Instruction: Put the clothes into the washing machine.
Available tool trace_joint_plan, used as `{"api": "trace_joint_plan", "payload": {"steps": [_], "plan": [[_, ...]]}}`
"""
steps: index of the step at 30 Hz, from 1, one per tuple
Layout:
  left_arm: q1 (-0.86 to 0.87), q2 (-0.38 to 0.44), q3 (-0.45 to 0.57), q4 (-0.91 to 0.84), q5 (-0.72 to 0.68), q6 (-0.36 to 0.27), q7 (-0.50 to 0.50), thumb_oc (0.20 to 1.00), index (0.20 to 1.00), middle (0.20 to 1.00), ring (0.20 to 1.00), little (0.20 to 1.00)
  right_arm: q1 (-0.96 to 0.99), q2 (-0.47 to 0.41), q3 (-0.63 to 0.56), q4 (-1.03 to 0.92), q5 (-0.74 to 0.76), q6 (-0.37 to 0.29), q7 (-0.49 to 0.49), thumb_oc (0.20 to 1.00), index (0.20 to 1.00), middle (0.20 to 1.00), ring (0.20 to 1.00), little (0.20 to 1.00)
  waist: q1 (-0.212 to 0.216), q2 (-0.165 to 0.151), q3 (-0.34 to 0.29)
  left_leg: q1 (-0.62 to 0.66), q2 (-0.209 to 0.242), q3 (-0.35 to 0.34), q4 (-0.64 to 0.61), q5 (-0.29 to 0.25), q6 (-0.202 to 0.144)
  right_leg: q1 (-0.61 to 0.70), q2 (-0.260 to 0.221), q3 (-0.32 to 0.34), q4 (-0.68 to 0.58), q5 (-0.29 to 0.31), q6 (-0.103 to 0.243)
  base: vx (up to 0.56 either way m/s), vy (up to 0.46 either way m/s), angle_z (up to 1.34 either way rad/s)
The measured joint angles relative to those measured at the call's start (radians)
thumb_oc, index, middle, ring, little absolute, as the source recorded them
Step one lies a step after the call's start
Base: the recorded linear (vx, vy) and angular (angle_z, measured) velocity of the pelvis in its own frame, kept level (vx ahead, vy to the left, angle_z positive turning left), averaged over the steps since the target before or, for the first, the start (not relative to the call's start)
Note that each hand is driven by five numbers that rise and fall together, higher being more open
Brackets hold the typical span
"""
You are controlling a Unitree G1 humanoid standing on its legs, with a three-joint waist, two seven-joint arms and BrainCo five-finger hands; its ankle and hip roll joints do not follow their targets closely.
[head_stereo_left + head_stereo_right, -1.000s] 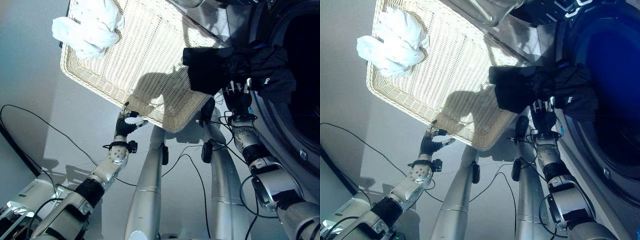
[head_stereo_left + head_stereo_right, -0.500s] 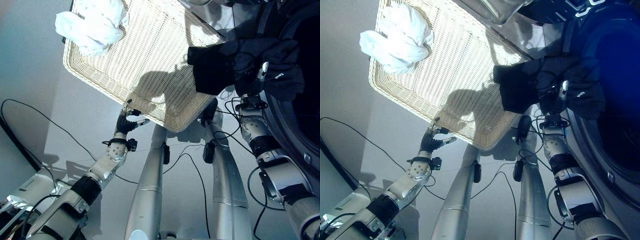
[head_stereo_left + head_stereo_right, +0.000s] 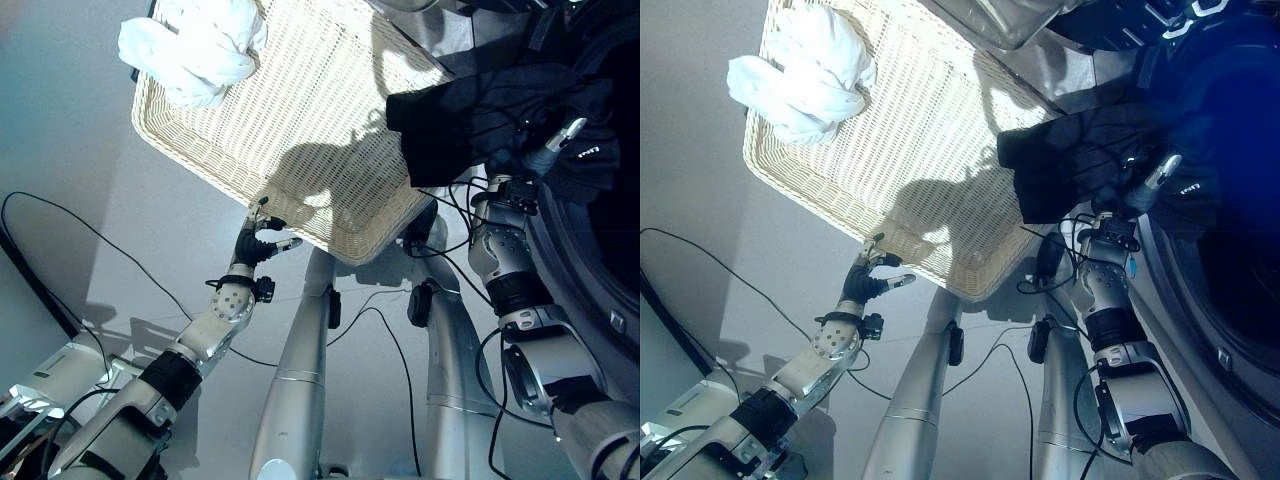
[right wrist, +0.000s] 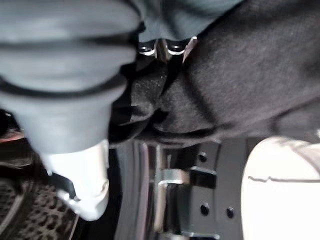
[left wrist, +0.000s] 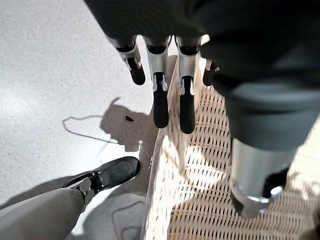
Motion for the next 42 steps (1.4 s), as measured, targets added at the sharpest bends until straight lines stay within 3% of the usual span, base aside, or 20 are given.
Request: {"api": "trace_joint_plan", "payload": {"steps": [1, 2, 3, 6, 11, 13, 22, 25, 26, 30, 31, 35, 36, 38, 39, 42], "plan": [[0.002, 0.000, -0.001, -0.011, 0.000, 0.010, 0.000, 1.000, 1.000, 1.000, 1.000, 1.000, 0.029, 0.005, -0.001, -0.064, 0.007, -0.039, -0.026, 0.834, 0.834, 0.834, 0.834, 0.834, -0.002, 0.000, 0.000, 0.004, -0.004, 0.001, 0.002, 0.000, 0.001, 0.004, -0.004, 0.000, 0.005, -0.001, 0.001, -0.03, -0.008, 0.04], [0.004, -0.001, -0.001, -0.015, 0.001, 0.013, 0.000, 1.000, 1.000, 1.000, 1.000, 1.000, 0.042, 0.006, -0.001, -0.090, 0.011, -0.053, -0.033, 0.834, 0.834, 0.834, 0.834, 0.834, -0.004, 0.000, 0.000, 0.006, -0.005, 0.001, 0.004, 0.000, 0.001, 0.006, -0.006, 0.000, 0.007, -0.001, 0.001, -0.04, -0.007, 0.05], [0.011, -0.002, -0.001, -0.025, 0.001, 0.017, 0.000, 1.000, 1.000, 1.000, 1.000, 1.000, 0.066, 0.007, -0.002, -0.134, 0.013, -0.080, -0.040, 1.000, 1.000, 1.000, 1.000, 1.000, -0.008, 0.000, 0.000, 0.010, -0.007, 0.001, 0.006, 0.000, 0.001, 0.012, -0.008, 0.000, 0.008, -0.001, 0.002, -0.03, -0.005, 0.03], [0.028, -0.002, 0.001, -0.027, 0.004, 0.032, 0.000, 1.000, 1.000, 1.000, 1.000, 1.000, 0.108, 0.009, -0.013, -0.189, 0.020, -0.148, -0.058, 1.000, 1.000, 1.000, 1.000, 1.000, -0.033, -0.002, 0.001, 0.034, -0.012, 0.001, 0.007, 0.001, 0.001, 0.036, -0.010, 0.000, 0.008, -0.001, 0.002, -0.06, -0.013, 0.03], [0.101, -0.003, 0.033, -0.025, 0.018, 0.033, -0.005, 1.000, 1.000, 1.000, 1.000, 1.000, 0.178, -0.006, -0.142, -0.274, 0.020, -0.281, -0.098, 1.000, 1.000, 1.000, 1.000, 1.000, -0.084, -0.002, 0.001, 0.087, -0.013, 0.016, 0.009, -0.008, 0.017, 0.099, -0.009, 0.005, -0.013, 0.004, 0.015, -0.04, 0.025, -0.04], [0.134, 0.001, 0.052, -0.022, 0.020, 0.032, -0.012, 1.000, 1.000, 1.000, 1.000, 1.000, 0.196, -0.061, -0.198, -0.269, 0.023, -0.339, -0.121, 1.000, 1.000, 1.000, 1.000, 1.000, -0.107, -0.004, 0.002, 0.117, -0.011, 0.043, 0.008, -0.013, 0.024, 0.125, -0.008, 0.026, -0.032, 0.016, 0.026, -0.04, 0.076, -0.19], [0.144, 0.001, 0.061, 0.016, 0.019, 0.013, -0.047, 1.000, 1.000, 1.000, 1.000, 1.000, 0.173, -0.107, -0.211, -0.130, 0.025, -0.317, -0.244, 1.000, 1.000, 1.000, 1.000, 1.000, -0.108, -0.014, 0.006, 0.225, -0.017, 0.113, 0.007, -0.041, 0.063, 0.249, 0.002, 0.081, -0.126, 0.066, 0.052, 0.01, 0.051, -0.16], [0.143, 0.001, 0.060, 0.035, 0.015, 0.002, -0.056, 1.000, 1.000, 1.000, 1.000, 1.000, 0.157, -0.107, -0.235, -0.092, 0.025, -0.318, -0.319, 1.000, 1.000, 1.000, 1.000, 1.000, -0.108, -0.019, 0.009, 0.245, -0.027, 0.122, 0.007, -0.048, 0.073, 0.270, -0.006, 0.089, -0.136, 0.072, 0.059, 0.04, 0.010, -0.05], [0.134, 0.014, 0.047, 0.062, 0.007, -0.003, -0.062, 1.000, 1.000, 1.000, 1.000, 1.000, 0.125, -0.107, -0.252, -0.026, 0.025, -0.339, -0.391, 1.000, 1.000, 1.000, 1.000, 1.000, -0.108, -0.023, 0.012, 0.260, -0.028, 0.123, 0.007, -0.050, 0.075, 0.288, -0.008, 0.090, -0.145, 0.074, 0.062, 0.03, -0.027, 0.00], [0.123, 0.065, 0.016, 0.074, -0.003, -0.015, -0.068, 1.000, 1.000, 1.000, 1.000, 1.000, 0.055, -0.106, -0.293, 0.112, 0.025, -0.381, -0.519, 1.000, 1.000, 1.000, 1.000, 1.000, -0.101, -0.030, 0.009, 0.270, -0.031, 0.117, 0.007, -0.049, 0.076, 0.304, -0.011, 0.083, -0.148, 0.073, 0.064, 0.05, -0.042, 0.06], [0.118, 0.081, -0.001, 0.073, -0.022, -0.013, -0.071, 1.000, 1.000, 1.000, 1.000, 1.000, 0.033, -0.109, -0.303, 0.162, 0.025, -0.369, -0.542, 1.000, 1.000, 1.000, 1.000, 1.000, -0.102, -0.035, 0.009, 0.271, -0.032, 0.115, 0.007, -0.048, 0.078, 0.308, -0.011, 0.080, -0.148, 0.073, 0.064, 0.06, -0.051, 0.05], [0.115, 0.108, -0.008, 0.055, -0.041, 0.010, -0.080, 1.000, 1.000, 1.000, 1.000, 1.000, 0.053, -0.140, -0.290, 0.284, 0.024, -0.069, -0.568, 1.000, 1.000, 1.000, 1.000, 1.000, -0.103, -0.064, 0.008, 0.272, -0.034, 0.106, 0.007, -0.047, 0.079, 0.311, -0.014, 0.071, -0.145, 0.070, 0.070, 0.03, -0.046, 0.05], [0.117, 0.106, -0.009, 0.051, -0.041, 0.017, -0.081, 1.000, 1.000, 1.000, 1.000, 1.000, 0.092, -0.176, -0.223, 0.284, 0.024, 0.035, -0.550, 1.000, 1.000, 1.000, 1.000, 1.000, -0.103, -0.064, 0.008, 0.271, -0.034, 0.103, 0.006, -0.047, 0.078, 0.311, -0.016, 0.068, -0.145, 0.067, 0.074, 0.01, -0.014, 0.03], [0.119, 0.104, -0.008, 0.050, -0.040, 0.027, -0.080, 1.000, 1.000, 1.000, 1.000, 1.000, 0.132, -0.187, -0.188, 0.274, 0.018, 0.123, -0.530, 1.000, 1.000, 1.000, 1.000, 1.000, -0.104, -0.064, 0.008, 0.271, -0.034, 0.102, 0.006, -0.048, 0.078, 0.311, -0.015, 0.067, -0.144, 0.067, 0.074, 0.00, 0.000, 0.00], [0.121, 0.102, -0.009, 0.048, -0.040, 0.028, -0.080, 1.000, 1.000, 1.000, 1.000, 1.000, 0.144, -0.181, -0.179, 0.270, 0.005, 0.137, -0.529, 1.000, 1.000, 1.000, 1.000, 1.000, -0.104, -0.064, 0.008, 0.270, -0.034, 0.103, 0.006, -0.048, 0.077, 0.309, -0.015, 0.067, -0.143, 0.066, 0.074, 0.02, -0.011, -0.03], [0.127, 0.069, 0.013, 0.046, -0.037, 0.034, -0.071, 1.000, 1.000, 1.000, 1.000, 1.000, 0.261, -0.152, -0.081, 0.157, -0.228, 0.140, -0.484, 1.000, 1.000, 1.000, 1.000, 1.000, -0.108, -0.064, 0.008, 0.260, -0.030, 0.103, 0.002, -0.048, 0.075, 0.296, -0.011, 0.065, -0.143, 0.064, 0.072, 0.00, 0.000, 0.00]]}}
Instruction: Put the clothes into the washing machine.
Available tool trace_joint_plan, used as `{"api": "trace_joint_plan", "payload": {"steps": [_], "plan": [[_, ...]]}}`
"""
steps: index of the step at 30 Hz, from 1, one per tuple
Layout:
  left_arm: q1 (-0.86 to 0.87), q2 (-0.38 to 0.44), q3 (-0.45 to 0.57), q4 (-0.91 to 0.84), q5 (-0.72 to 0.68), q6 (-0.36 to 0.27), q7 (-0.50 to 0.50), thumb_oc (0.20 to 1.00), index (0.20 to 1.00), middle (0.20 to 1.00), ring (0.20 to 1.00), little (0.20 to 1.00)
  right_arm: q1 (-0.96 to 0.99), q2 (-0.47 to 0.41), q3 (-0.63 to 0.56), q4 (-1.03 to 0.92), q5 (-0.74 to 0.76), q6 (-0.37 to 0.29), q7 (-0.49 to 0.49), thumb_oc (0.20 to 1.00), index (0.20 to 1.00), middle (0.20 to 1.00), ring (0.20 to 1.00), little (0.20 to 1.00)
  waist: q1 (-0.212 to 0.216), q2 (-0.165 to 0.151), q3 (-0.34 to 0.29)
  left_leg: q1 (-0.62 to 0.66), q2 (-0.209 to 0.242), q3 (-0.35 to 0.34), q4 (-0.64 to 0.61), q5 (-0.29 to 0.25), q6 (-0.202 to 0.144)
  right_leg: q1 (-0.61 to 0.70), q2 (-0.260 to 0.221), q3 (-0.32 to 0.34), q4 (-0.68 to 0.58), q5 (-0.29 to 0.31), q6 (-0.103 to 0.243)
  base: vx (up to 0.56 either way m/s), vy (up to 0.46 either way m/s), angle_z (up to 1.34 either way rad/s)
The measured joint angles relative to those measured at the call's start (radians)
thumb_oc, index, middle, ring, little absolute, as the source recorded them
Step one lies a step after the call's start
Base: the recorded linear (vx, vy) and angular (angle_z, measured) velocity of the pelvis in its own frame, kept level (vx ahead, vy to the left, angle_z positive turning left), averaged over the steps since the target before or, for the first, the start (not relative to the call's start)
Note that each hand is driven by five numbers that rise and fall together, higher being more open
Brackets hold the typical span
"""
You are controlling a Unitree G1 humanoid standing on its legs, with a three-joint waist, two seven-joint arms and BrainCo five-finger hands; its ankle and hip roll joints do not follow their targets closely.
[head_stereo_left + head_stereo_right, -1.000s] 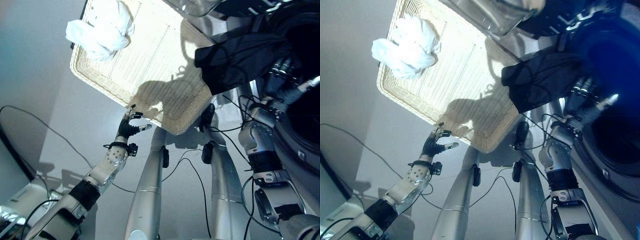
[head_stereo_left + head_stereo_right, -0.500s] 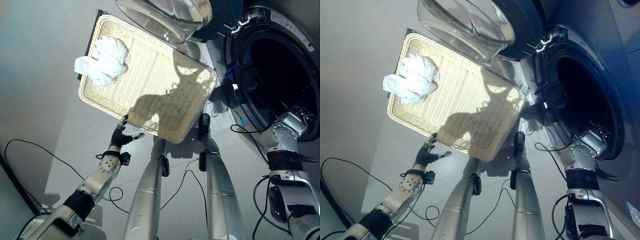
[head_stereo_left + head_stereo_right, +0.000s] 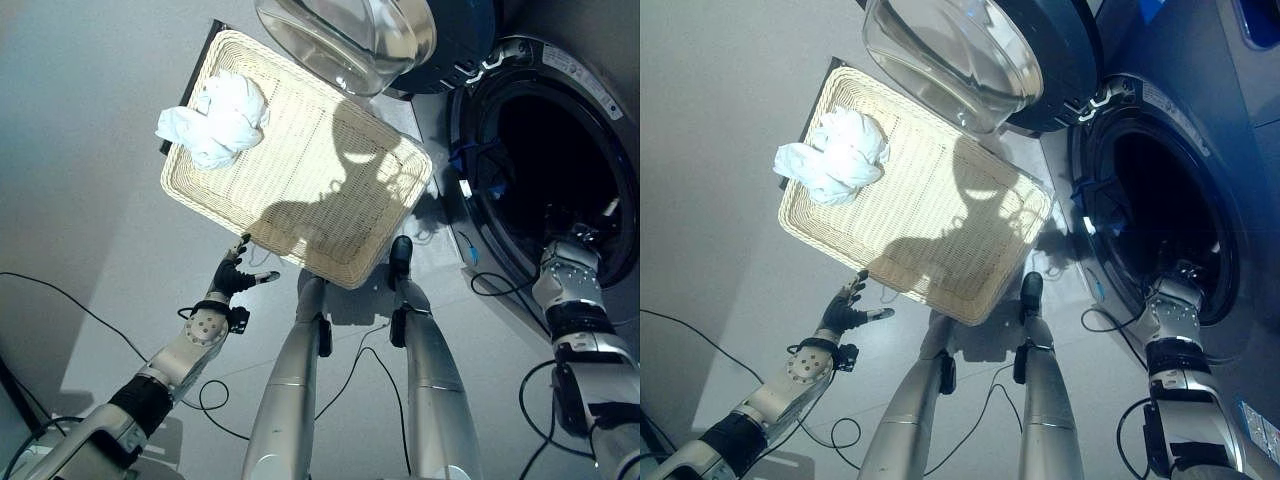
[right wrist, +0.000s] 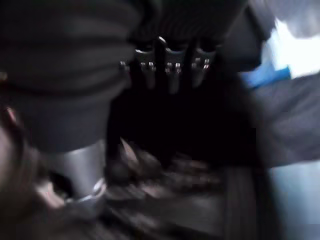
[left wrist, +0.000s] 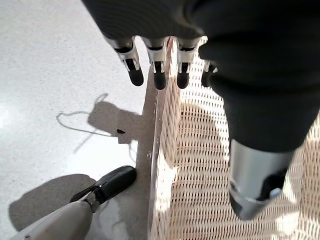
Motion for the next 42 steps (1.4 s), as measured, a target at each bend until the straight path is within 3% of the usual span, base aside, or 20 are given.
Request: {"api": "trace_joint_plan", "payload": {"steps": [5, 9, 16, 21, 28, 32, 34, 38, 42], "plan": [[0.001, -0.076, 0.025, 0.001, 0.018, 0.001, 0.021, 1.000, 1.000, 1.000, 1.000, 1.000, 0.091, 0.025, 0.097, -0.054, -0.350, 0.005, 0.000, 1.000, 1.000, 1.000, 1.000, 1.000, -0.003, 0.000, 0.000, -0.025, 0.004, 0.003, -0.004, -0.001, -0.002, -0.024, 0.004, 0.000, -0.006, 0.001, -0.002, -0.01, 0.028, 0.00], [0.016, -0.097, 0.052, 0.004, 0.044, 0.001, 0.029, 1.000, 1.000, 1.000, 1.000, 1.000, 0.131, 0.041, 0.110, -0.094, -0.492, 0.003, -0.003, 1.000, 1.000, 1.000, 1.000, 1.000, -0.006, 0.000, 0.000, -0.024, 0.003, 0.005, -0.011, 0.000, 0.000, -0.026, 0.004, 0.002, -0.010, 0.004, -0.006, -0.03, 0.062, -0.01], [0.050, -0.141, 0.073, 0.019, 0.093, -0.003, 0.074, 1.000, 1.000, 1.000, 1.000, 1.000, 0.198, 0.201, 0.198, -0.156, -0.360, 0.005, 0.151, 1.000, 1.000, 1.000, 1.000, 1.000, -0.034, -0.001, 0.000, -0.012, 0.006, 0.023, -0.015, 0.001, 0.001, -0.023, 0.008, 0.016, -0.016, 0.008, -0.009, -0.04, 0.082, -0.06], [0.057, -0.175, 0.065, 0.056, 0.094, -0.024, 0.092, 1.000, 1.000, 1.000, 1.000, 1.000, 0.245, 0.261, 0.288, -0.149, -0.367, 0.036, 0.177, 1.000, 1.000, 1.000, 1.000, 1.000, -0.049, -0.001, 0.000, 0.001, 0.011, 0.035, -0.020, -0.002, -0.003, -0.010, 0.015, 0.028, -0.031, 0.013, -0.003, -0.03, 0.081, -0.06], [0.052, -0.213, 0.052, 0.135, 0.093, -0.070, 0.085, 1.000, 1.000, 1.000, 1.000, 1.000, 0.160, 0.261, 0.315, 0.079, -0.402, 0.123, 0.202, 1.000, 1.000, 1.000, 1.000, 1.000, -0.041, 0.000, -0.001, 0.012, 0.016, 0.045, -0.027, -0.001, -0.003, -0.001, 0.021, 0.037, -0.047, 0.025, -0.001, -0.01, 0.013, -0.04], [0.024, -0.212, 0.043, 0.168, 0.090, -0.087, 0.070, 1.000, 1.000, 1.000, 1.000, 1.000, 0.055, 0.238, 0.267, 0.216, -0.367, 0.208, 0.268, 1.000, 1.000, 1.000, 1.000, 1.000, -0.011, 0.001, -0.001, 0.012, 0.021, 0.038, -0.029, 0.007, -0.007, 0.004, 0.025, 0.028, -0.052, 0.027, -0.004, 0.01, -0.013, 0.02], [-0.017, -0.206, 0.021, 0.192, 0.081, -0.089, 0.070, 1.000, 1.000, 1.000, 1.000, 1.000, -0.029, 0.219, 0.218, 0.313, -0.284, 0.293, 0.309, 1.000, 1.000, 1.000, 1.000, 1.000, 0.013, 0.006, -0.003, 0.012, 0.023, 0.017, -0.029, 0.015, -0.014, 0.011, 0.027, 0.014, -0.054, 0.027, -0.004, 0.02, -0.047, 0.10], [-0.079, -0.188, -0.020, 0.209, 0.060, -0.088, 0.070, 1.000, 1.000, 1.000, 1.000, 1.000, -0.153, 0.179, 0.161, 0.406, -0.100, 0.394, 0.314, 1.000, 1.000, 1.000, 1.000, 1.000, 0.056, 0.011, -0.004, 0.000, 0.031, -0.016, -0.037, 0.019, -0.030, -0.001, 0.032, -0.013, -0.033, 0.016, -0.019, 0.04, -0.095, 0.16], [-0.128, -0.181, -0.042, 0.197, 0.046, -0.090, 0.083, 1.000, 1.000, 1.000, 1.000, 1.000, -0.279, 0.129, 0.082, 0.459, 0.012, 0.390, 0.252, 1.000, 1.000, 1.000, 1.000, 1.000, 0.085, 0.036, -0.014, -0.062, 0.031, -0.039, -0.036, 0.034, -0.049, -0.076, 0.029, -0.027, 0.019, -0.004, -0.030, 0.05, -0.078, 0.17]]}}
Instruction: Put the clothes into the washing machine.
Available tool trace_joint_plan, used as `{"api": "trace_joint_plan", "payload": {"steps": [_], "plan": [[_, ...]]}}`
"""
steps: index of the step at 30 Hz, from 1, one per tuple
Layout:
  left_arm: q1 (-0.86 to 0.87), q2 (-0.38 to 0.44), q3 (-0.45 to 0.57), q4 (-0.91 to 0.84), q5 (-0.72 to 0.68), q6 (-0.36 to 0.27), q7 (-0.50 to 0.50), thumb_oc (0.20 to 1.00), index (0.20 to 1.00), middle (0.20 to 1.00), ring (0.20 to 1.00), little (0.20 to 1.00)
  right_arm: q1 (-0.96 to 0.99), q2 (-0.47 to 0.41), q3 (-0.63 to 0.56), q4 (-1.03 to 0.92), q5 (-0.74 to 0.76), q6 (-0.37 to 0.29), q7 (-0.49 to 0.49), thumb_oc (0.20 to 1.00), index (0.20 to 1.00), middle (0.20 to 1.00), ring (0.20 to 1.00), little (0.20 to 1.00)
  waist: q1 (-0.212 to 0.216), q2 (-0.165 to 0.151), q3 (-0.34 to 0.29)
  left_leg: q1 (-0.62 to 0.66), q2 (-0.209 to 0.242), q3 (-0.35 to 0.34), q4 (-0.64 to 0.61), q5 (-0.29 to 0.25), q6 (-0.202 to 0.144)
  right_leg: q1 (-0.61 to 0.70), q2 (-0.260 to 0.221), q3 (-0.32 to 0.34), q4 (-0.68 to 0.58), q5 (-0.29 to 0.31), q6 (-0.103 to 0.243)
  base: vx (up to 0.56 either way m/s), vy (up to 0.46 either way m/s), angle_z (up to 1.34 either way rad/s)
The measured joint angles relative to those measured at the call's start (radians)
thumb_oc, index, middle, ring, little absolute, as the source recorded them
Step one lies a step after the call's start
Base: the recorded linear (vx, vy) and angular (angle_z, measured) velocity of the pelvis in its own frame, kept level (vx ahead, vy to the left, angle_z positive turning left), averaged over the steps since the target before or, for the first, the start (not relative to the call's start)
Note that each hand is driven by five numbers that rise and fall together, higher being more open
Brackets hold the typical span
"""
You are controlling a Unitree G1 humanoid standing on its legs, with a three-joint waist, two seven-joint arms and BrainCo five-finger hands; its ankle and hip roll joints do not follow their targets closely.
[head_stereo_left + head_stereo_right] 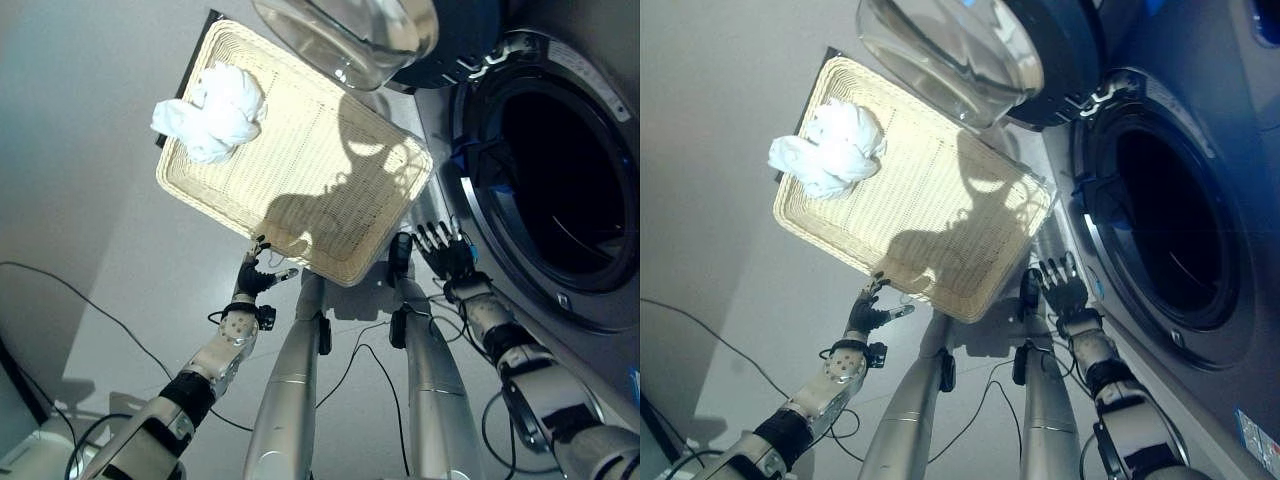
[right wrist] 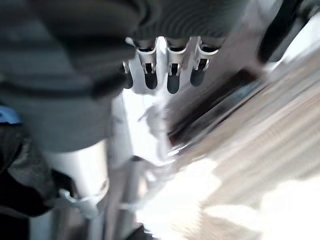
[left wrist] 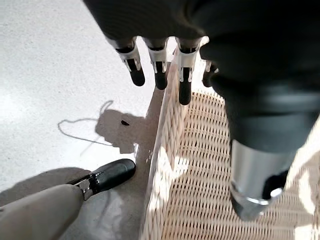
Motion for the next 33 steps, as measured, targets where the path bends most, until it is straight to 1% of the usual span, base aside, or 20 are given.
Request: {"api": "trace_joint_plan", "payload": {"steps": [1, 2, 3, 4, 5, 6, 7, 10, 12, 15, 19, 21, 22, 24, 26, 27, 29, 31, 32, 33], "plan": [[-0.019, 0.012, -0.008, -0.008, -0.012, 0.000, 0.011, 1.000, 1.000, 1.000, 1.000, 1.000, -0.046, -0.019, -0.015, 0.026, 0.025, -0.004, -0.020, 1.000, 1.000, 1.000, 1.000, 1.000, 0.010, 0.007, -0.004, -0.025, 0.001, -0.004, 0.004, 0.003, -0.003, -0.027, 0.001, -0.002, 0.014, -0.004, -0.001, 0.04, -0.053, 0.00], [-0.019, 0.012, -0.008, -0.008, -0.012, 0.000, 0.011, 1.000, 1.000, 1.000, 1.000, 1.000, -0.046, -0.019, -0.015, 0.026, 0.025, -0.004, -0.020, 1.000, 1.000, 1.000, 1.000, 1.000, 0.010, 0.007, -0.004, -0.025, 0.001, -0.004, 0.004, 0.003, -0.003, -0.027, 0.001, -0.002, 0.014, -0.004, -0.001, 0.05, -0.072, 0.09], [-0.059, 0.030, -0.018, -0.019, -0.018, 0.000, 0.021, 1.000, 1.000, 1.000, 1.000, 1.000, -0.117, -0.060, -0.040, 0.053, 0.056, -0.032, -0.047, 1.000, 1.000, 1.000, 1.000, 1.000, 0.028, 0.027, -0.002, -0.062, 0.000, -0.017, 0.005, 0.010, -0.007, -0.070, -0.002, -0.009, 0.036, -0.012, -0.008, 0.06, -0.107, 0.15], [-0.081, 0.040, -0.019, -0.024, -0.042, 0.001, 0.026, 1.000, 1.000, 1.000, 1.000, 1.000, -0.156, -0.083, -0.048, 0.057, 0.062, -0.050, -0.058, 1.000, 1.000, 1.000, 1.000, 1.000, 0.033, 0.041, -0.002, -0.083, 0.001, -0.028, 0.005, 0.017, -0.006, -0.091, -0.002, -0.019, 0.047, -0.018, -0.018, 0.08, -0.165, 0.16], [-0.087, 0.046, -0.021, -0.026, -0.048, 0.003, 0.026, 1.000, 1.000, 1.000, 1.000, 1.000, -0.177, -0.087, -0.048, 0.059, 0.065, -0.062, -0.064, 1.000, 1.000, 1.000, 1.000, 1.000, 0.036, 0.041, -0.002, -0.090, 0.004, -0.031, 0.004, 0.017, -0.006, -0.101, 0.000, -0.021, 0.053, -0.022, -0.021, 0.07, -0.142, 0.14], [-0.087, 0.070, -0.034, -0.056, -0.062, 0.007, 0.035, 1.000, 1.000, 1.000, 1.000, 1.000, -0.194, -0.090, -0.047, 0.055, 0.069, -0.097, -0.075, 1.000, 1.000, 1.000, 1.000, 1.000, 0.039, 0.042, -0.002, -0.105, 0.003, -0.043, 0.004, 0.016, -0.010, -0.122, 0.000, -0.021, 0.072, -0.037, -0.019, 0.04, -0.130, 0.10], [-0.088, 0.084, -0.038, -0.079, -0.071, 0.007, 0.036, 1.000, 1.000, 1.000, 1.000, 1.000, -0.204, -0.104, -0.049, 0.042, 0.077, -0.130, -0.078, 1.000, 1.000, 1.000, 1.000, 1.000, 0.038, 0.042, -0.002, -0.120, 0.002, -0.048, 0.000, 0.021, -0.017, -0.140, -0.002, -0.023, 0.080, -0.041, -0.029, 0.03, -0.095, 0.12], [-0.088, 0.105, -0.040, -0.103, -0.071, 0.002, 0.037, 1.000, 1.000, 1.000, 1.000, 1.000, -0.197, -0.127, -0.062, 0.025, 0.117, -0.192, -0.084, 1.000, 1.000, 1.000, 1.000, 1.000, 0.050, 0.042, -0.002, -0.140, 0.009, -0.058, 0.000, 0.029, -0.022, -0.164, -0.002, -0.042, 0.104, -0.060, -0.046, 0.02, -0.112, 0.13], [-0.088, 0.114, -0.042, -0.113, -0.071, 0.004, 0.037, 1.000, 1.000, 1.000, 1.000, 1.000, -0.188, -0.120, -0.062, 0.019, 0.107, -0.208, -0.102, 1.000, 1.000, 1.000, 1.000, 1.000, 0.053, 0.042, -0.002, -0.140, 0.011, -0.061, 0.000, 0.027, -0.025, -0.166, -0.001, -0.044, 0.110, -0.068, -0.050, 0.01, -0.115, 0.06], [-0.086, 0.142, -0.049, -0.166, -0.069, 0.022, 0.042, 1.000, 1.000, 1.000, 1.000, 1.000, -0.191, -0.115, -0.055, -0.020, 0.082, -0.254, -0.148, 1.000, 1.000, 1.000, 1.000, 1.000, 0.053, 0.042, -0.002, -0.152, 0.016, -0.061, 0.002, 0.027, -0.027, -0.180, 0.000, -0.044, 0.120, -0.073, -0.051, -0.01, -0.093, 0.02], [-0.078, 0.164, -0.046, -0.215, -0.068, 0.023, 0.043, 1.000, 1.000, 1.000, 1.000, 1.000, -0.152, -0.107, -0.054, -0.108, 0.141, -0.283, -0.122, 1.000, 1.000, 1.000, 1.000, 1.000, 0.052, 0.041, -0.002, -0.155, 0.015, -0.062, 0.008, 0.028, -0.028, -0.182, 0.003, -0.043, 0.122, -0.073, -0.051, -0.03, -0.083, 0.01], [-0.050, 0.185, -0.040, -0.254, -0.065, 0.028, 0.043, 1.000, 1.000, 1.000, 1.000, 1.000, -0.105, -0.086, -0.060, -0.219, 0.206, -0.328, -0.093, 1.000, 1.000, 1.000, 1.000, 1.000, 0.049, 0.041, -0.002, -0.154, 0.014, -0.064, 0.008, 0.029, -0.030, -0.180, 0.003, -0.043, 0.123, -0.072, -0.051, -0.05, -0.083, 0.01], [-0.043, 0.186, -0.039, -0.256, -0.063, 0.031, 0.043, 1.000, 1.000, 1.000, 1.000, 1.000, -0.100, -0.078, -0.060, -0.221, 0.210, -0.342, -0.075, 1.000, 1.000, 1.000, 1.000, 1.000, 0.049, 0.041, -0.002, -0.151, 0.014, -0.064, 0.009, 0.029, -0.030, -0.177, 0.002, -0.043, 0.123, -0.072, -0.052, -0.05, -0.064, 0.00], [-0.020, 0.191, -0.024, -0.272, -0.029, 0.040, 0.033, 1.000, 1.000, 1.000, 1.000, 1.000, -0.081, -0.077, -0.060, -0.259, 0.228, -0.348, -0.072, 1.000, 1.000, 1.000, 1.000, 1.000, 0.045, 0.039, -0.001, -0.144, 0.014, -0.063, 0.009, 0.030, -0.029, -0.170, 0.002, -0.043, 0.124, -0.070, -0.054, -0.05, -0.049, 0.00], [0.001, 0.198, -0.013, -0.276, -0.028, 0.043, 0.027, 1.000, 1.000, 1.000, 1.000, 1.000, -0.043, -0.067, -0.060, -0.330, 0.235, -0.362, -0.071, 1.000, 1.000, 1.000, 1.000, 1.000, 0.037, 0.037, 0.000, -0.136, 0.013, -0.063, 0.008, 0.030, -0.029, -0.162, -0.004, -0.043, 0.122, -0.070, -0.053, -0.05, -0.027, 0.01], [0.019, 0.209, -0.010, -0.281, -0.027, 0.043, 0.020, 1.000, 1.000, 1.000, 1.000, 1.000, -0.013, -0.058, -0.061, -0.379, 0.240, -0.370, -0.085, 1.000, 1.000, 1.000, 1.000, 1.000, 0.022, 0.032, 0.004, -0.125, 0.011, -0.060, 0.008, 0.030, -0.028, -0.152, -0.004, -0.041, 0.121, -0.069, -0.053, -0.07, -0.014, -0.03], [0.043, 0.214, 0.011, -0.293, -0.027, 0.045, 0.014, 1.000, 1.000, 1.000, 1.000, 1.000, 0.037, -0.026, -0.071, -0.456, 0.240, -0.387, -0.092, 1.000, 1.000, 1.000, 1.000, 1.000, 0.016, 0.028, 0.007, -0.106, 0.011, -0.052, 0.006, 0.030, -0.028, -0.135, -0.005, -0.038, 0.116, -0.066, -0.051, -0.05, -0.002, -0.05], [0.063, 0.221, 0.031, -0.301, -0.027, 0.048, 0.011, 1.000, 1.000, 1.000, 1.000, 1.000, 0.071, -0.014, -0.073, -0.512, 0.240, -0.444, -0.087, 1.000, 1.000, 1.000, 1.000, 1.000, 0.004, 0.025, 0.009, -0.091, 0.011, -0.050, 0.005, 0.028, -0.026, -0.117, -0.005, -0.035, 0.112, -0.065, -0.050, -0.02, 0.002, 0.00], [0.072, 0.230, 0.034, -0.300, -0.027, 0.053, 0.010, 1.000, 1.000, 1.000, 1.000, 1.000, 0.089, -0.013, -0.068, -0.533, 0.240, -0.456, -0.092, 1.000, 1.000, 1.000, 1.000, 1.000, -0.014, 0.022, 0.010, -0.071, 0.011, -0.050, 0.005, 0.027, -0.023, -0.094, -0.005, -0.035, 0.101, -0.060, -0.046, -0.05, 0.011, -0.02], [0.076, 0.230, 0.037, -0.303, -0.027, 0.052, 0.007, 1.000, 1.000, 1.000, 1.000, 1.000, 0.102, -0.013, -0.087, -0.560, 0.240, -0.517, -0.078, 1.000, 1.000, 1.000, 1.000, 1.000, -0.022, 0.021, 0.011, -0.061, 0.011, -0.048, 0.005, 0.027, -0.023, -0.079, -0.003, -0.031, 0.091, -0.053, -0.043, -0.05, 0.012, -0.06]]}}
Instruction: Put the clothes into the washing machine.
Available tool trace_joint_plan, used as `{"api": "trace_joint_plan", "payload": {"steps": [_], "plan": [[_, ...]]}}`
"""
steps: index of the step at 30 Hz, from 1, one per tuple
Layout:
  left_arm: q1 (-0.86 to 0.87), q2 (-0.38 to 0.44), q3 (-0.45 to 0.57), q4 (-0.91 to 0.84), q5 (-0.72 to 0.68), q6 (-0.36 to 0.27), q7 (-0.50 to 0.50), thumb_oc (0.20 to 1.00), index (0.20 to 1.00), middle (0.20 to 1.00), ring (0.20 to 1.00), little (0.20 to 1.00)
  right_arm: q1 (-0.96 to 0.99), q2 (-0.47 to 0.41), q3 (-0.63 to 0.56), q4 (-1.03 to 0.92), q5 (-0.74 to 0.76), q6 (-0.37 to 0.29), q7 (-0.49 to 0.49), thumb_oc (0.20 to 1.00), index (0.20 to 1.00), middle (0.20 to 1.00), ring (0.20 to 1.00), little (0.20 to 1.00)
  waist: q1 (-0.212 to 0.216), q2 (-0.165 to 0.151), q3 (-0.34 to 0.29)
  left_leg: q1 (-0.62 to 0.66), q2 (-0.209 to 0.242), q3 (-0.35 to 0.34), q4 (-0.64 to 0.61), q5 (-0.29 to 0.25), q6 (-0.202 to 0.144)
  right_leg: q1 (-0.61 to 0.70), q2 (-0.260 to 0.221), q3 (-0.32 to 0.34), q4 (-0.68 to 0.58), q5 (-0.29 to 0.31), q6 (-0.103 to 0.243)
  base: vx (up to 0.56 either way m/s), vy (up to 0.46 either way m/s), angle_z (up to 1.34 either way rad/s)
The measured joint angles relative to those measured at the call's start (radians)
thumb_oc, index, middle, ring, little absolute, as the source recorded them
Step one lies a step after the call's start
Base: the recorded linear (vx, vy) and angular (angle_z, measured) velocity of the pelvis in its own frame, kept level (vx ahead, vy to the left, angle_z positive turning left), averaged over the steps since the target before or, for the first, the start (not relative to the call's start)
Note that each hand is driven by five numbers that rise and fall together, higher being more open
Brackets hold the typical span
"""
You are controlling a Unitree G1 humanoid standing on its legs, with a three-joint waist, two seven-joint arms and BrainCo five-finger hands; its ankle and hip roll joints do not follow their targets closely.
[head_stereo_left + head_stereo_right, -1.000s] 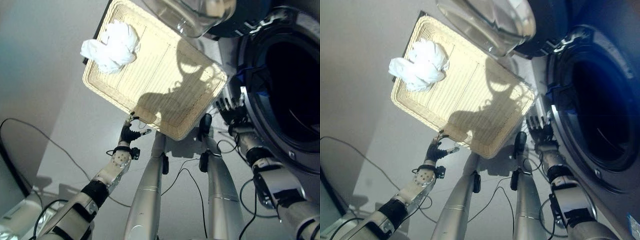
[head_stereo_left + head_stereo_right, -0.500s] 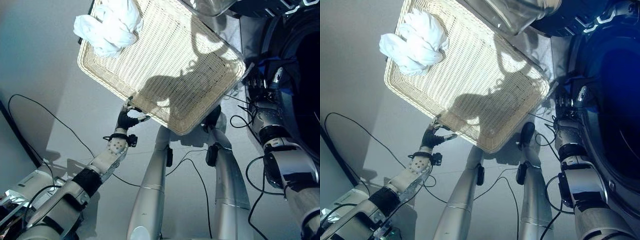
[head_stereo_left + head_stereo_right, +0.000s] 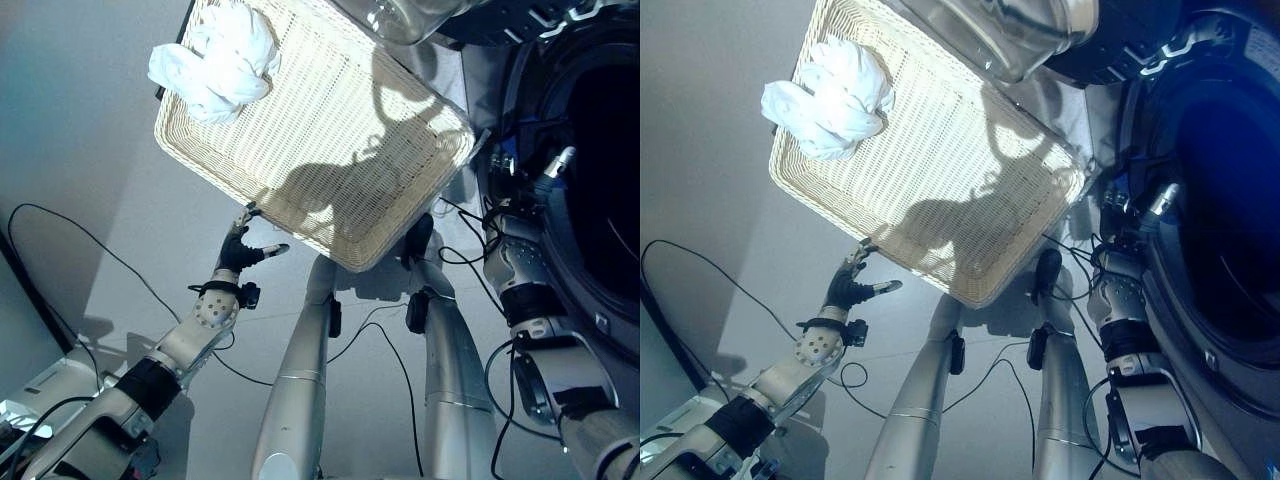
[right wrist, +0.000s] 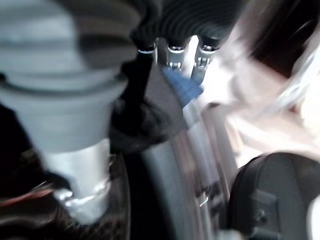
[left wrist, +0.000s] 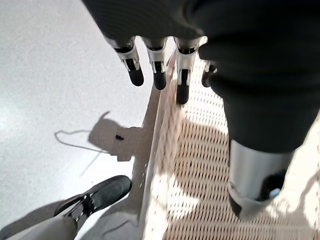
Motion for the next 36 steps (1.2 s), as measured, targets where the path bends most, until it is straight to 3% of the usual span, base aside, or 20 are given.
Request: {"api": "trace_joint_plan", "payload": {"steps": [2, 5, 12, 19, 20, 22, 23, 24, 25, 26, 27, 29, 32, 34, 35, 36], "plan": [[0.020, 0.000, 0.020, 0.001, 0.000, 0.000, -0.008, 1.000, 1.000, 1.000, 1.000, 1.000, 0.012, -0.015, -0.057, -0.048, 0.000, -0.078, 0.018, 1.000, 1.000, 1.000, 1.000, 1.000, -0.021, -0.012, 0.002, 0.014, 0.000, 0.013, -0.001, -0.002, 0.008, 0.015, 0.004, 0.011, -0.018, 0.011, 0.011, -0.02, 0.021, -0.17], [0.067, -0.001, 0.048, 0.004, 0.001, 0.000, -0.023, 1.000, 1.000, 1.000, 1.000, 1.000, 0.042, -0.129, -0.146, -0.064, 0.000, -0.191, 0.029, 1.000, 1.000, 1.000, 1.000, 1.000, -0.068, -0.043, 0.001, 0.045, -0.003, 0.052, -0.011, -0.010, 0.022, 0.039, 0.011, 0.043, -0.050, 0.033, 0.031, -0.02, 0.046, -0.26], [0.060, -0.001, 0.061, 0.021, 0.000, -0.009, -0.034, 1.000, 1.000, 1.000, 1.000, 1.000, 0.019, -0.136, -0.171, 0.017, 0.000, -0.262, -0.011, 1.000, 1.000, 1.000, 1.000, 1.000, -0.057, -0.045, 0.001, 0.056, -0.008, 0.069, -0.013, -0.008, 0.034, 0.051, 0.007, 0.058, -0.067, 0.048, 0.027, 0.00, 0.012, -0.04], [0.054, 0.037, 0.041, 0.066, -0.002, -0.013, -0.041, 1.000, 1.000, 1.000, 1.000, 1.000, -0.004, -0.112, -0.274, 0.083, 0.000, -0.268, -0.179, 1.000, 1.000, 1.000, 1.000, 1.000, -0.036, -0.046, 0.001, 0.074, -0.011, 0.074, -0.015, -0.012, 0.036, 0.076, 0.003, 0.053, -0.080, 0.048, 0.031, 0.00, 0.000, 0.00], [0.053, 0.036, 0.032, 0.066, -0.002, -0.012, -0.039, 1.000, 1.000, 1.000, 1.000, 1.000, -0.006, -0.110, -0.275, 0.093, 0.000, -0.252, -0.190, 1.000, 1.000, 1.000, 1.000, 1.000, -0.036, -0.046, 0.001, 0.077, -0.011, 0.074, -0.015, -0.012, 0.036, 0.079, 0.002, 0.053, -0.080, 0.048, 0.032, 0.00, 0.000, 0.00], [0.030, 0.034, 0.002, 0.064, -0.002, -0.010, -0.038, 1.000, 1.000, 1.000, 1.000, 1.000, 0.000, -0.106, -0.257, 0.140, -0.003, -0.119, -0.209, 1.000, 1.000, 1.000, 1.000, 1.000, -0.041, -0.050, -0.001, 0.088, -0.010, 0.073, -0.016, -0.012, 0.036, 0.090, -0.001, 0.048, -0.080, 0.048, 0.032, 0.00, 0.016, 0.00], [0.030, 0.034, 0.002, 0.064, -0.002, -0.010, -0.038, 1.000, 1.000, 1.000, 1.000, 1.000, 0.000, -0.106, -0.257, 0.140, -0.003, -0.119, -0.209, 1.000, 1.000, 1.000, 1.000, 1.000, -0.041, -0.050, -0.001, 0.088, -0.010, 0.073, -0.016, -0.012, 0.036, 0.090, -0.001, 0.048, -0.080, 0.048, 0.032, 0.00, 0.000, 0.00], [0.018, 0.030, 0.000, 0.061, -0.002, -0.010, -0.031, 1.000, 1.000, 1.000, 1.000, 1.000, 0.010, -0.115, -0.216, 0.174, -0.006, -0.002, -0.197, 1.000, 1.000, 1.000, 1.000, 1.000, -0.045, -0.058, -0.003, 0.089, -0.009, 0.074, -0.016, -0.015, 0.033, 0.090, -0.001, 0.047, -0.080, 0.044, 0.038, 0.00, 0.000, 0.00], [0.016, 0.027, 0.004, 0.056, -0.002, -0.010, -0.026, 1.000, 1.000, 1.000, 1.000, 1.000, 0.021, -0.122, -0.185, 0.188, -0.006, 0.058, -0.186, 1.000, 1.000, 1.000, 1.000, 1.000, -0.048, -0.062, -0.002, 0.089, -0.009, 0.074, -0.016, -0.016, 0.032, 0.090, 0.000, 0.047, -0.080, 0.044, 0.038, 0.00, 0.000, 0.00], [0.023, 0.020, 0.014, 0.029, -0.001, -0.010, 0.001, 1.000, 1.000, 1.000, 1.000, 1.000, 0.086, -0.129, -0.062, 0.145, -0.007, 0.183, -0.130, 1.000, 1.000, 1.000, 1.000, 1.000, -0.060, -0.068, -0.003, 0.087, -0.009, 0.071, -0.016, -0.016, 0.032, 0.090, 0.002, 0.044, -0.081, 0.044, 0.038, -0.02, 0.055, 0.00], [0.023, 0.013, 0.017, 0.024, -0.001, -0.011, 0.011, 1.000, 1.000, 1.000, 1.000, 1.000, 0.121, -0.119, -0.034, 0.115, -0.006, 0.224, -0.102, 1.000, 1.000, 1.000, 1.000, 1.000, -0.061, -0.069, -0.003, 0.087, -0.008, 0.071, -0.016, -0.017, 0.031, 0.091, 0.002, 0.044, -0.083, 0.044, 0.038, -0.02, 0.059, 0.01], [0.028, -0.001, 0.032, 0.016, 0.000, -0.015, 0.029, 1.000, 1.000, 1.000, 1.000, 1.000, 0.162, -0.092, 0.005, 0.089, -0.032, 0.253, -0.072, 1.000, 1.000, 1.000, 1.000, 1.000, -0.061, -0.069, -0.003, 0.087, -0.013, 0.074, -0.015, -0.018, 0.032, 0.091, 0.007, 0.045, -0.081, 0.043, 0.038, -0.01, 0.041, -0.02], [0.050, -0.042, 0.094, -0.008, 0.014, -0.035, 0.094, 1.000, 1.000, 1.000, 1.000, 1.000, 0.288, -0.044, 0.075, 0.015, -0.200, 0.270, -0.034, 1.000, 1.000, 1.000, 1.000, 1.000, -0.061, -0.069, -0.003, 0.088, -0.010, 0.075, -0.013, -0.020, 0.035, 0.093, 0.008, 0.045, -0.083, 0.046, 0.034, -0.02, 0.075, -0.01], [0.086, -0.109, 0.198, -0.022, 0.077, -0.065, 0.135, 1.000, 1.000, 1.000, 1.000, 1.000, 0.352, -0.027, 0.142, -0.059, -0.436, 0.229, -0.047, 1.000, 1.000, 1.000, 1.000, 1.000, -0.064, -0.069, -0.003, 0.091, -0.008, 0.074, -0.012, -0.020, 0.035, 0.097, 0.001, 0.043, -0.081, 0.045, 0.036, -0.02, 0.060, 0.02], [0.086, -0.109, 0.198, -0.022, 0.077, -0.065, 0.135, 1.000, 1.000, 1.000, 1.000, 1.000, 0.352, -0.027, 0.142, -0.059, -0.436, 0.229, -0.047, 1.000, 1.000, 1.000, 1.000, 1.000, -0.064, -0.069, -0.003, 0.091, -0.008, 0.074, -0.012, -0.020, 0.035, 0.097, 0.001, 0.043, -0.081, 0.045, 0.036, -0.03, 0.196, 0.02], [0.096, -0.134, 0.219, -0.034, 0.099, -0.081, 0.157, 1.000, 1.000, 1.000, 1.000, 1.000, 0.376, -0.024, 0.175, -0.102, -0.641, 0.209, -0.100, 1.000, 1.000, 1.000, 1.000, 1.000, -0.063, -0.069, -0.003, 0.103, -0.014, 0.074, -0.009, -0.021, 0.032, 0.110, 0.002, 0.042, -0.078, 0.043, 0.038, -0.03, 0.220, 0.03]]}}
